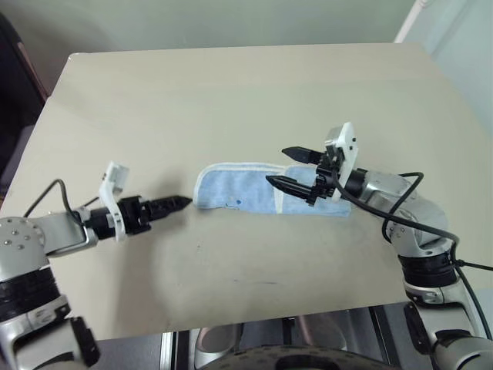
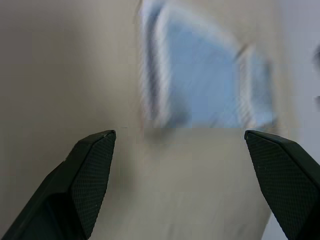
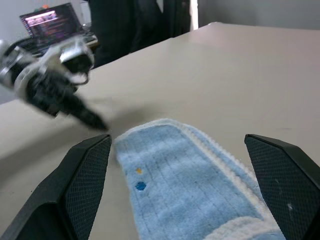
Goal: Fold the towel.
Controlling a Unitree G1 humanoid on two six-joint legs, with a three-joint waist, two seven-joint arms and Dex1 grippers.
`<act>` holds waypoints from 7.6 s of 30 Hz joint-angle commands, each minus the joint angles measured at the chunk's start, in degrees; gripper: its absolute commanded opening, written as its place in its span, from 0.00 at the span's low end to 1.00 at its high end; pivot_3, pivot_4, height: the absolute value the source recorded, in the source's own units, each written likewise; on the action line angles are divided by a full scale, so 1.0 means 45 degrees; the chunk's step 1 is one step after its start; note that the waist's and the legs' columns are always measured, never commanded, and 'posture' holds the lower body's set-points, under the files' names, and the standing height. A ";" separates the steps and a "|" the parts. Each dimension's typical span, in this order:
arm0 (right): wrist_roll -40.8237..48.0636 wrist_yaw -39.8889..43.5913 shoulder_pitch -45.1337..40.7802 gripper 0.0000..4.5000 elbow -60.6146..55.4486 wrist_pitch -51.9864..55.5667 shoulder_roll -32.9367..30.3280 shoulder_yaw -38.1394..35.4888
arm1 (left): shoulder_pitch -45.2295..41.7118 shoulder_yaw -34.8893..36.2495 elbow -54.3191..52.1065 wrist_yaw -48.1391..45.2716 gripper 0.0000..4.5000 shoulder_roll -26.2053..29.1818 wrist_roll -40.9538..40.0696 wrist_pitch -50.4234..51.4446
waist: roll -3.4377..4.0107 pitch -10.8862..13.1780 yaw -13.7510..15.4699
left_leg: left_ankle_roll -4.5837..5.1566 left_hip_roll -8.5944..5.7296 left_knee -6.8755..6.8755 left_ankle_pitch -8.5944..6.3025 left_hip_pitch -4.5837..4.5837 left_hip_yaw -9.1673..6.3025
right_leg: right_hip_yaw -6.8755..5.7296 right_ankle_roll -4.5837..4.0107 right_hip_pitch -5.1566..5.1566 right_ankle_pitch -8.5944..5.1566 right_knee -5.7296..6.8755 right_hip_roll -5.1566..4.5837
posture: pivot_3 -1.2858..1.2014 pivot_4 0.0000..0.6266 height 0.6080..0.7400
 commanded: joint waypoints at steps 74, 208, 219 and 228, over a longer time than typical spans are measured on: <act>0.2390 -0.2833 0.2595 1.00 -0.4255 0.1755 -0.1356 -0.4069 | -0.7077 -0.6712 0.3675 -0.0323 0.00 -0.2376 -0.3264 -0.1740 | -0.0187 0.0094 0.0127 | -0.0306 0.0121 -0.0343 0.0175 0.0231 -0.0031 | -0.0005 -0.0172 0.0073 -0.0024 -0.0001 0.0179 | 0.52 0.24 1.00; 0.5266 -0.1511 0.2548 1.00 0.1970 0.6779 -0.4751 -0.6119 | -0.4067 -0.8218 0.3030 -1.1213 0.99 -0.6303 1.1102 -1.9069 | -0.0053 0.0059 0.0335 | 0.0162 -0.0007 0.0035 -0.0129 -0.0013 0.0046 | -0.0004 0.0308 0.0128 -0.0037 -0.0204 -0.0052 | 0.52 0.24 1.00; 0.4273 0.0229 0.1472 1.00 0.4132 0.7529 -0.4811 -0.3721 | -0.2758 -0.7410 0.1346 -1.1033 0.99 -0.5653 0.9920 -1.9323 | -0.0042 0.0054 0.0210 | 0.0287 -0.0002 0.0043 -0.0198 0.0000 0.0043 | -0.0008 0.0288 0.0127 -0.0019 -0.0186 -0.0045 | 0.52 0.24 1.00; 0.4289 0.1057 0.0183 1.00 0.4890 0.8288 -0.4035 -0.3201 | -0.2106 -0.7851 0.1009 -1.0648 0.99 -0.5491 1.0185 -1.9455 | -0.0042 0.0054 0.0122 | 0.0283 0.0000 0.0045 -0.0193 0.0032 0.0039 | -0.0011 0.0141 0.0123 -0.0081 -0.0075 -0.0041 | 0.52 0.24 1.00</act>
